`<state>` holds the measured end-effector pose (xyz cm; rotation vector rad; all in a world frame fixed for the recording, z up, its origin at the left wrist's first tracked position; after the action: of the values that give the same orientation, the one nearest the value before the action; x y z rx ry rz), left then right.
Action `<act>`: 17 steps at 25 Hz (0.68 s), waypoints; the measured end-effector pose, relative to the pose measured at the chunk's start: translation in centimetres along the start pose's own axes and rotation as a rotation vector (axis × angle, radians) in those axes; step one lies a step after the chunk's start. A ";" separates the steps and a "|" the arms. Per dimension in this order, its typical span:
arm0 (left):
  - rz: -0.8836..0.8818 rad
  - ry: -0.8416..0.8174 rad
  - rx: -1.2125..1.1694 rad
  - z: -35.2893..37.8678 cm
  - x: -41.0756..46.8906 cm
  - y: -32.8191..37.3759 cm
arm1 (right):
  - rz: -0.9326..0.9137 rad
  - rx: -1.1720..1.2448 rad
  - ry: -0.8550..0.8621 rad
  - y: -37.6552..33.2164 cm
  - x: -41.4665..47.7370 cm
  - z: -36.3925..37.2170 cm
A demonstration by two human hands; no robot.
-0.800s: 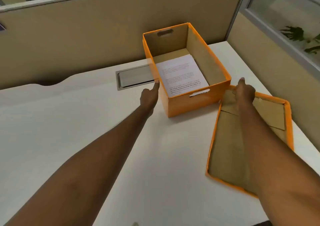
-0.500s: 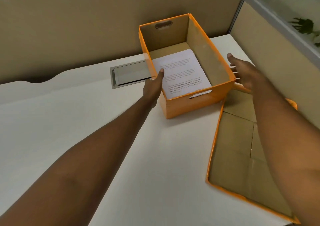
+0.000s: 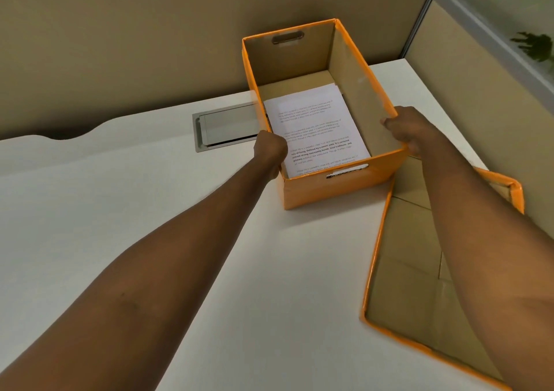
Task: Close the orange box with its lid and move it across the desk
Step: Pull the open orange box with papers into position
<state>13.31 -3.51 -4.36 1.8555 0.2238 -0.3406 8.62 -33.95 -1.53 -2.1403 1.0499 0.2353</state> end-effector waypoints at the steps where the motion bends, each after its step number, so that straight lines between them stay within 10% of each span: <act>1: 0.022 0.011 0.013 -1.0 -0.7 0.4 | -0.003 0.016 0.006 -0.1 -1.0 0.1; 17: 0.161 0.210 0.007 -22.1 -18.5 -6.1 | -0.092 0.101 0.072 1.2 -25.9 9.7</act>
<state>-3.36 19.71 2.74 1.9027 0.2150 -0.0352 -7.69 -11.97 2.47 -2.1126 0.9798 0.0611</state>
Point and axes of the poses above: each hand's wrist, its own x-axis towards the middle knuckle, its own z-axis out of the palm, y = z × x, the point moved 10 cm from there along x, towards the middle knuckle, and after that the axes turned 11 degrees about z, right-handed, at the moved point
